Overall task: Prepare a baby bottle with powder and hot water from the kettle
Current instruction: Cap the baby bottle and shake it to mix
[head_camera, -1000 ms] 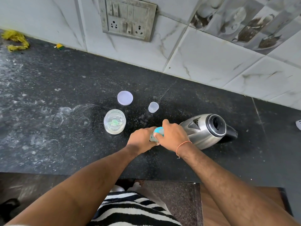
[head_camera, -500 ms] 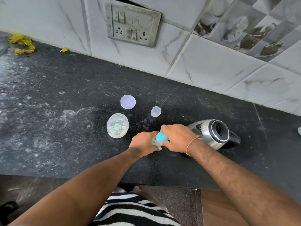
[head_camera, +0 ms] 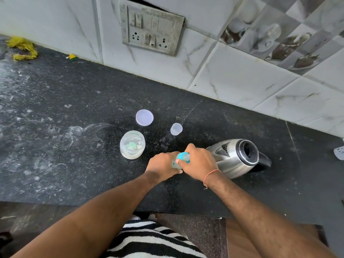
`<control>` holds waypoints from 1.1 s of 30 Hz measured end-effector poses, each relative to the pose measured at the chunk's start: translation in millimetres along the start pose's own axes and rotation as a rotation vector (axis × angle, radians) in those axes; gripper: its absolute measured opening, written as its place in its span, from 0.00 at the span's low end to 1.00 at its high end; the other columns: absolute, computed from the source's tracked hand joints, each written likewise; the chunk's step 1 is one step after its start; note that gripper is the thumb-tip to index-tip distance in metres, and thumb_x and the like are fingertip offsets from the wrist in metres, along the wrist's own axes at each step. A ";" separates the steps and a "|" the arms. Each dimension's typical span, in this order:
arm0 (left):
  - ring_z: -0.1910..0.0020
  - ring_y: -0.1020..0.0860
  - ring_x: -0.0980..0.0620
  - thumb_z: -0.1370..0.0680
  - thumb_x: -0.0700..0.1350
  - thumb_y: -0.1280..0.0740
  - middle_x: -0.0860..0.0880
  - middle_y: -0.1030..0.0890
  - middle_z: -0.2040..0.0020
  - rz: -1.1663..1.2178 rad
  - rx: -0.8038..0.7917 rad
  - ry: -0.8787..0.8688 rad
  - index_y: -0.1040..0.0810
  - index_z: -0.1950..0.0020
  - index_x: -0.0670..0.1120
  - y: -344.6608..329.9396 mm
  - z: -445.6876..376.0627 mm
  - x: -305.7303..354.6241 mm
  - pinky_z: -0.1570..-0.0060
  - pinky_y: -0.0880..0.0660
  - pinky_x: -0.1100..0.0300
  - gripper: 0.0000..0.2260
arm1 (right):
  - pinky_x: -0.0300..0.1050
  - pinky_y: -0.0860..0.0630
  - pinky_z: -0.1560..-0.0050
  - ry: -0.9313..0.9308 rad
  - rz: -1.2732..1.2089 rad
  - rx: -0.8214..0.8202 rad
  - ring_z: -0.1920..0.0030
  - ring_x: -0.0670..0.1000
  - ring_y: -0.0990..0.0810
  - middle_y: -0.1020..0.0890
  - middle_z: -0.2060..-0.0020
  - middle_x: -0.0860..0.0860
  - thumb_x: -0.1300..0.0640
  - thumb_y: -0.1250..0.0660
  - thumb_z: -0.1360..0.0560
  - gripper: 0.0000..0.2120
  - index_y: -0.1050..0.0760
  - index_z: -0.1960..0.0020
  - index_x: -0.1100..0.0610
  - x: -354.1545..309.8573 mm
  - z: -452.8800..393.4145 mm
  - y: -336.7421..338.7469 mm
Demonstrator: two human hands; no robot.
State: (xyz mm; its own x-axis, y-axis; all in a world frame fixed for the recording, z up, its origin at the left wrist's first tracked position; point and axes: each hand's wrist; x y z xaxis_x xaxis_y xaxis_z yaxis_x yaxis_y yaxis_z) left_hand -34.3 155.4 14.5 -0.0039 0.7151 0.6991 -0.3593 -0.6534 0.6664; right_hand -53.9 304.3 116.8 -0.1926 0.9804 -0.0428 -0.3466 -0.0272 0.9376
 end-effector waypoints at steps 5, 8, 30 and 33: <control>0.41 0.16 0.52 0.25 0.59 0.21 0.57 0.14 0.42 0.080 -0.012 0.055 0.23 0.28 0.64 -0.9 -2.3 -1.1 0.42 0.18 0.51 0.26 | 0.52 0.21 0.54 0.011 -0.038 -0.256 0.54 0.51 0.17 0.17 0.57 0.45 0.22 0.38 0.29 0.27 0.27 0.50 0.45 7.3 -21.1 35.6; 0.39 0.17 0.52 0.26 0.58 0.20 0.58 0.14 0.38 0.123 0.013 0.068 0.25 0.27 0.66 -4.9 0.1 -1.5 0.39 0.19 0.51 0.29 | 0.53 0.22 0.53 0.035 -0.130 -0.194 0.56 0.51 0.18 0.17 0.57 0.47 0.25 0.45 0.20 0.26 0.25 0.50 0.47 1.8 -44.8 52.6; 0.36 0.18 0.54 0.27 0.56 0.18 0.60 0.15 0.35 0.199 0.050 0.103 0.25 0.25 0.66 -13.0 -0.7 -6.6 0.38 0.20 0.53 0.32 | 0.51 0.23 0.34 0.204 -0.193 0.009 0.36 0.55 0.21 0.25 0.33 0.50 0.60 0.21 0.26 0.28 0.20 0.27 0.50 20.0 -97.4 41.0; 0.37 0.18 0.55 0.28 0.56 0.18 0.61 0.15 0.36 0.206 0.043 0.107 0.26 0.26 0.68 -10.7 1.7 -3.9 0.37 0.20 0.51 0.33 | 0.49 0.24 0.35 0.292 -0.064 0.012 0.37 0.55 0.20 0.23 0.34 0.49 0.59 0.22 0.25 0.30 0.22 0.23 0.49 27.6 -70.7 60.2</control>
State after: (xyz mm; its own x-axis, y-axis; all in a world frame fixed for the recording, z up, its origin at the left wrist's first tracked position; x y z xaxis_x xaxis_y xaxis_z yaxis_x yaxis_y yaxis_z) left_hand -28.9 159.2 5.1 -0.1725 0.5860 0.7918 -0.3001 -0.7969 0.5244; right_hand -145.0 315.9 147.7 -0.4273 0.8821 -0.1982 -0.3562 0.0373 0.9337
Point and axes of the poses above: each hand's wrist, its own z-axis away from the middle knuckle, its own y-axis out of the back of the hand, x = y × z
